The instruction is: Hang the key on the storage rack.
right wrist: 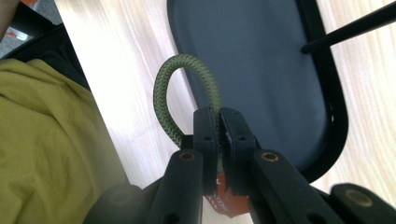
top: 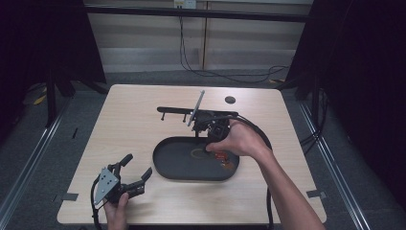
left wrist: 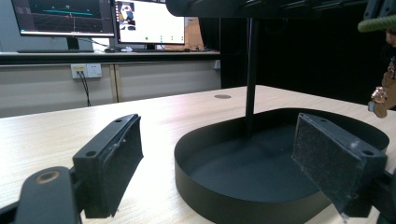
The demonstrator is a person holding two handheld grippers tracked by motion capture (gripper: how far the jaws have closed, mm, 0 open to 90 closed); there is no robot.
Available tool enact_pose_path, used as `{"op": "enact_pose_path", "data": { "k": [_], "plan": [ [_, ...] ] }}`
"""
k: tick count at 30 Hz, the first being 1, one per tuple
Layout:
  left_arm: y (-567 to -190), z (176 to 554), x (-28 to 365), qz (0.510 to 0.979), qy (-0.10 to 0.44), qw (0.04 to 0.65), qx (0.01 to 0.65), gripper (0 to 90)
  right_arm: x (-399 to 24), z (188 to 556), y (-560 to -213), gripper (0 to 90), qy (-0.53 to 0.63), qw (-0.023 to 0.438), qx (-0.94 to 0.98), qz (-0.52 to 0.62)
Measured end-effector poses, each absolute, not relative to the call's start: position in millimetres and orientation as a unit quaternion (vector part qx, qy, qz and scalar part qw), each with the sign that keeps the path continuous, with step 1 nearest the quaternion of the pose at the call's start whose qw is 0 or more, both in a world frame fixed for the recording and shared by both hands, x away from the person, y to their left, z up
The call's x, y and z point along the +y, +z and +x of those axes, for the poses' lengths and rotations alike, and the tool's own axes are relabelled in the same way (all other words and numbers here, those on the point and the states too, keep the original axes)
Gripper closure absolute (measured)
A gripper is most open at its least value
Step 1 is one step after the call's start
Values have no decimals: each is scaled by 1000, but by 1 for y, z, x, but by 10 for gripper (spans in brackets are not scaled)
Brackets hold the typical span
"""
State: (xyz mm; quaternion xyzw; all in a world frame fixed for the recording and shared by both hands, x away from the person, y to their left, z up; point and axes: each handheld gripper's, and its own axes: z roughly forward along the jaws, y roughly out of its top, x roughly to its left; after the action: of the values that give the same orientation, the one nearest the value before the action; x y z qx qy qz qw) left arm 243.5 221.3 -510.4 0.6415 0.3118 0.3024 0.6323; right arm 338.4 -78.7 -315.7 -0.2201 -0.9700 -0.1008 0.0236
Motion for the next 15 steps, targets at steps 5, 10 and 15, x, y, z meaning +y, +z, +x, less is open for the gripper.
{"op": "enact_pose_path", "data": {
  "k": [5, 10, 15],
  "plan": [
    [-510, 244, 221, 641, 302, 633, 312, 157, -78, 342, -309, 857, -103, 22, -970, -219],
    [-510, 244, 221, 641, 303, 632, 312, 156, -79, 349, -299, 857, -105, 12, -969, -223],
    [-510, 244, 221, 641, 302, 633, 312, 156, -81, 359, -295, 857, -113, 11, -966, -232]
  ]
}}
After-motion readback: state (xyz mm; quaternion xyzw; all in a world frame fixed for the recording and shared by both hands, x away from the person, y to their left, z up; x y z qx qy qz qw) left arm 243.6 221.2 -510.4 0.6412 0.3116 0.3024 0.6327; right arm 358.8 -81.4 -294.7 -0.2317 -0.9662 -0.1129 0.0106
